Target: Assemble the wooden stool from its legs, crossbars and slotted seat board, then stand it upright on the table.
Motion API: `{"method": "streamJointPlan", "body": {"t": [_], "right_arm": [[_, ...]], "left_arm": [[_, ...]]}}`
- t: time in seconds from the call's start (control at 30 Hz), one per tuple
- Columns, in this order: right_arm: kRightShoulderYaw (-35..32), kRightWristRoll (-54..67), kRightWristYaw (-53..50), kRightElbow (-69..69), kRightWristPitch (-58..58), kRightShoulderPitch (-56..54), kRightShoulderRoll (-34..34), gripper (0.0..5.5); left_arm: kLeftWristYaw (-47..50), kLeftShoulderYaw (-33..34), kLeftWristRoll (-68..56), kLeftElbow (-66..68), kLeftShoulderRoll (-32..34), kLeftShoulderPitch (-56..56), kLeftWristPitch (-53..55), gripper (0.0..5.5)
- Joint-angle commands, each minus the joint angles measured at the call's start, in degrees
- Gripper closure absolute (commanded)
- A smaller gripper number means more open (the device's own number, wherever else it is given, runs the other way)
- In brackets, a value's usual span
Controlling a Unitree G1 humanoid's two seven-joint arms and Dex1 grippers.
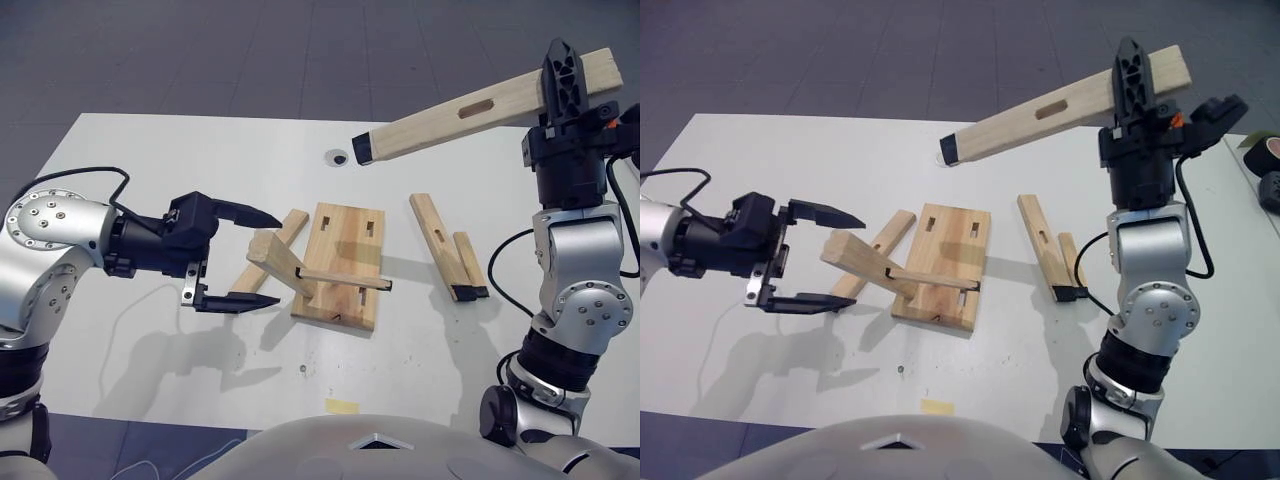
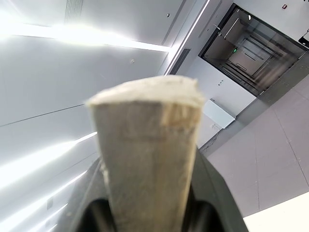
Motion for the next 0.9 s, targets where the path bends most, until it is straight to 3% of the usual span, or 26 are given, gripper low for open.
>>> {"method": "streamJointPlan", "body": {"t": [0.03,0.5,0.73,0.9], "right_arm": [[0.51,-1.37,-0.65,0.69,0.86,0.51,-0.61,4.49],[1.34,-7.96,0.85,2.35,2.59,2.64,-2.40,4.49],[6.00,-24.54,5.73,0.62,4.45,8.23,-8.79,4.50],[8.56,-29.09,10.54,-1.35,4.79,11.87,-9.31,4.50]], "left_arm": [[-0.69,-1.22,0.26,-0.66,-0.36,-0.53,-0.64,0.88],[3.14,-1.75,-2.19,-3.27,-4.07,-0.08,1.68,3.33],[23.38,-7.07,8.00,-3.87,-15.51,0.37,2.10,3.40],[30.14,-10.69,9.20,-8.48,-19.73,1.86,3.86,3.43]]}}
